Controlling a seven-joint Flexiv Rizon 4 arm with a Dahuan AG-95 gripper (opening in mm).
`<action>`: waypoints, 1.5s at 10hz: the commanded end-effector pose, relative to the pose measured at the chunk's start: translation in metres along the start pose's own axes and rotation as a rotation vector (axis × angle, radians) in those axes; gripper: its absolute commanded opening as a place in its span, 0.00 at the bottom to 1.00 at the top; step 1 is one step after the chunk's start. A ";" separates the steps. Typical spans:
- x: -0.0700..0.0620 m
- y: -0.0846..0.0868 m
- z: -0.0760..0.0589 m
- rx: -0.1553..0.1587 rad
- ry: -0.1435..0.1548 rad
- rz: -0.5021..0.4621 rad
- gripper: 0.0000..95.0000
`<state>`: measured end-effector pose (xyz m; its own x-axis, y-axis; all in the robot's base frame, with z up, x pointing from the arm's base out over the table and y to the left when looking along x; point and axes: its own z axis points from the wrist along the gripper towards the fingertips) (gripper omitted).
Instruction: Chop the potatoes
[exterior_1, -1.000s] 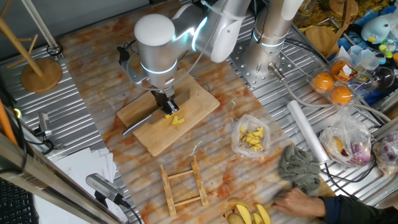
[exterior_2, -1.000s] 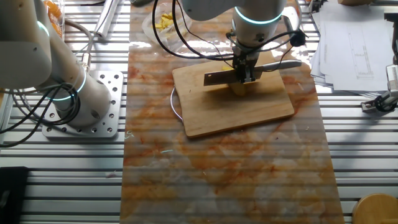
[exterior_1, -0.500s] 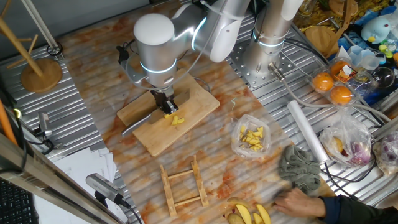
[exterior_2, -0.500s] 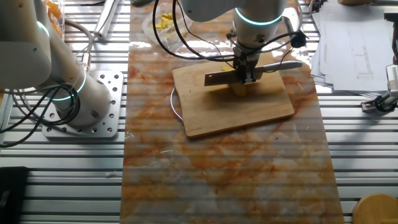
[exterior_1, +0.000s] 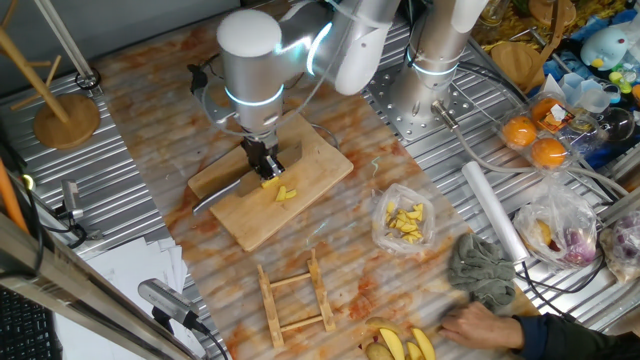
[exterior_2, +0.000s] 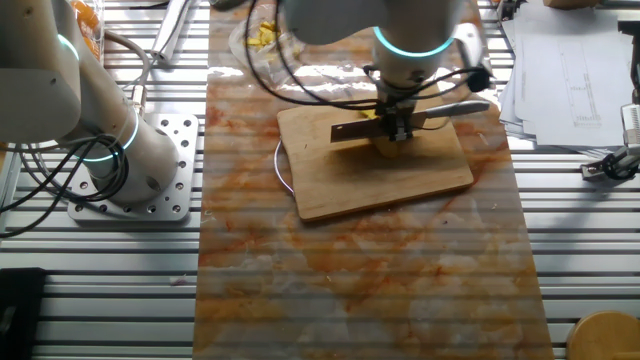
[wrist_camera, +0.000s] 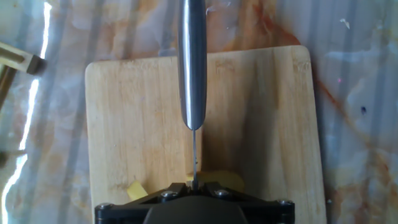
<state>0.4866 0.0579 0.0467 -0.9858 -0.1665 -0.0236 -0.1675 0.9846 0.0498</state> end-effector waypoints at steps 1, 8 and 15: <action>0.000 0.002 0.023 0.045 -0.013 -0.016 0.00; -0.003 0.002 0.024 0.091 0.002 -0.039 0.00; -0.003 -0.005 0.063 0.060 -0.043 -0.048 0.00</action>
<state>0.4870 0.0564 0.0454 -0.9750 -0.2117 -0.0671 -0.2119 0.9773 -0.0042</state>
